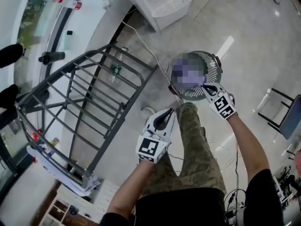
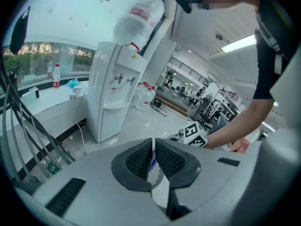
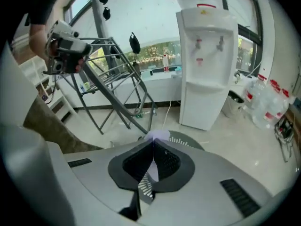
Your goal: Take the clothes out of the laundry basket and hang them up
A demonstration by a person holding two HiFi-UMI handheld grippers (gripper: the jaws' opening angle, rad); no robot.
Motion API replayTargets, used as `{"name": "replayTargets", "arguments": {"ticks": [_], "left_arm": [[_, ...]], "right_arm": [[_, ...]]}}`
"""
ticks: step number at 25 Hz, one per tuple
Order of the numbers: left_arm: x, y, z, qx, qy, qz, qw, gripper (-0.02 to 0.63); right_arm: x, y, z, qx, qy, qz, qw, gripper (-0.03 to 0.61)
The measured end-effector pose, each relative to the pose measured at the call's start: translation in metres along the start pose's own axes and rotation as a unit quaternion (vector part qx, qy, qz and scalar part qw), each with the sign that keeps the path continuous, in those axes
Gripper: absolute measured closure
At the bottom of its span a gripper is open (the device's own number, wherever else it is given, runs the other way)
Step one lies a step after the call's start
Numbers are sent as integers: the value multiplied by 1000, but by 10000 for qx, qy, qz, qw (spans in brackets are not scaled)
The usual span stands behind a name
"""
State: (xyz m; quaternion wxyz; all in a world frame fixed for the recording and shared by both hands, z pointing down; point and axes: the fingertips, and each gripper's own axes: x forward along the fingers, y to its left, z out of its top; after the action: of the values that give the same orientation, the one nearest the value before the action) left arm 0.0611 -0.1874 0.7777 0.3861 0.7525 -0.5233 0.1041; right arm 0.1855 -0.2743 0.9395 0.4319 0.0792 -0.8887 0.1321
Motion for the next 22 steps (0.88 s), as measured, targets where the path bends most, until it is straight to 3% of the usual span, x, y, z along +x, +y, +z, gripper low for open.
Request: {"name": "replayTargets", "arguments": {"ticks": [5, 10, 16, 22], "left_arm": [[-20, 5, 40, 216, -133, 184, 9995, 595], [-53, -12, 79, -164, -519, 126, 9984, 595], [-73, -36, 112, -2, -488, -52, 9988, 595], [-99, -65, 186, -501, -980, -191, 9937, 595]], "right_arm": [[-86, -2, 74, -208, -445, -138, 9987, 577], [-183, 21, 151, -1056, -1040, -290, 9885, 577], [-296, 42, 228, -840, -1683, -449, 9811, 577], [-411, 80, 287, -1148, -2349, 73, 9652, 577]]}}
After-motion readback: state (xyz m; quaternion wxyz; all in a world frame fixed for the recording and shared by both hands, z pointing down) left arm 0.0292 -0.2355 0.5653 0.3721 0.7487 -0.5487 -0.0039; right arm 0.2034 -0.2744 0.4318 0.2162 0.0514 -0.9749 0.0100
